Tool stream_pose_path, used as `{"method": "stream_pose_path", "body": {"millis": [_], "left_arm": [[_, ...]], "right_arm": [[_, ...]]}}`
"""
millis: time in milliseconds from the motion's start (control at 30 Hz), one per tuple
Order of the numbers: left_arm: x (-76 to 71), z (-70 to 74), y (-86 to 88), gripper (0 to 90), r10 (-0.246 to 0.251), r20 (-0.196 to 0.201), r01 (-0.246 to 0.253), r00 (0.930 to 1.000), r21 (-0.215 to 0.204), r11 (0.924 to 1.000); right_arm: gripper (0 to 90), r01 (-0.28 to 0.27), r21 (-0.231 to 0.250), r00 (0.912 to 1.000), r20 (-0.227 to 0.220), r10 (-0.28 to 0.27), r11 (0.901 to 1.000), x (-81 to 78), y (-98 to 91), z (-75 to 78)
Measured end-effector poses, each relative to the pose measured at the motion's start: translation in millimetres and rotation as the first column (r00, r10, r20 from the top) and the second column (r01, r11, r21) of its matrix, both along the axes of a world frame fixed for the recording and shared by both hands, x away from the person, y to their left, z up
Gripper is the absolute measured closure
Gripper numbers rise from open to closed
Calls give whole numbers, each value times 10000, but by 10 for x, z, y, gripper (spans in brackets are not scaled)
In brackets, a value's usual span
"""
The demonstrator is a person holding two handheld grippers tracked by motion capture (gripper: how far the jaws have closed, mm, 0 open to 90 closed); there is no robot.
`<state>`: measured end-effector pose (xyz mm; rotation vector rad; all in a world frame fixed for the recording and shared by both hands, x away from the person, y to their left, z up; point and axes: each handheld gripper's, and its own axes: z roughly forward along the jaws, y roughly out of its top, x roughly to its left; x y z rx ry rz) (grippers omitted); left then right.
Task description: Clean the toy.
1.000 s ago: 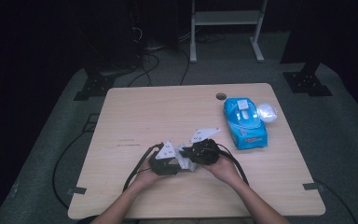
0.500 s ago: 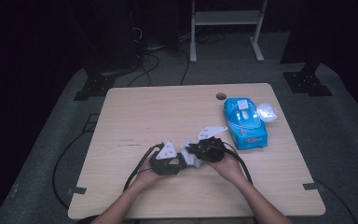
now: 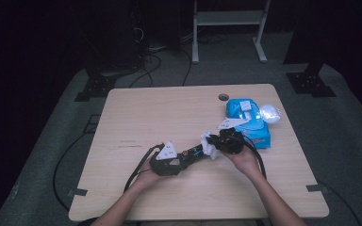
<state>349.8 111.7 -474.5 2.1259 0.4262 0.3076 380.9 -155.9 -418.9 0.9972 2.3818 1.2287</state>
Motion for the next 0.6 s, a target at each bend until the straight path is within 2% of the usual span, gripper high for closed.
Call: {"method": "stream_pose_path", "body": {"millis": [100, 200, 267, 333, 467, 533, 600], "left_arm": [[6, 0, 2, 571, 9, -5, -9, 10000, -23, 10000], [3, 4, -3, 572, -25, 37, 25, 10000, 31, 10000], [-1, 4, -7, 573, -48, 50, 48, 10000, 30, 10000], [-4, 4, -11, 573, -51, 64, 50, 10000, 38, 10000], [-13, 5, -7, 573, -44, 127, 43, 9999, 75, 10000], [-12, 9, 0, 574, -5, 123, 3, 9999, 102, 9999], [-13, 10, 0, 574, -16, 154, 14, 9999, 112, 9999]], "right_arm": [[823, -32, -223, 9999, 129, 35, 9997, -24, -11, 5], [824, -108, -328, 9998, 142, 113, 9994, -56, 58, 5], [824, -322, -340, 9992, 227, 330, 9989, -84, 135, 5], [824, -685, -151, 9975, 140, 687, 9975, -115, 242, -4], [823, -1345, -157, 9906, 244, 1349, 9908, -206, 498, -22], [823, -1501, -364, 9878, 358, 1514, 9880, -222, 559, -10], [823, -1469, -478, 9882, 362, 1486, 9880, -201, 535, 2]]}}
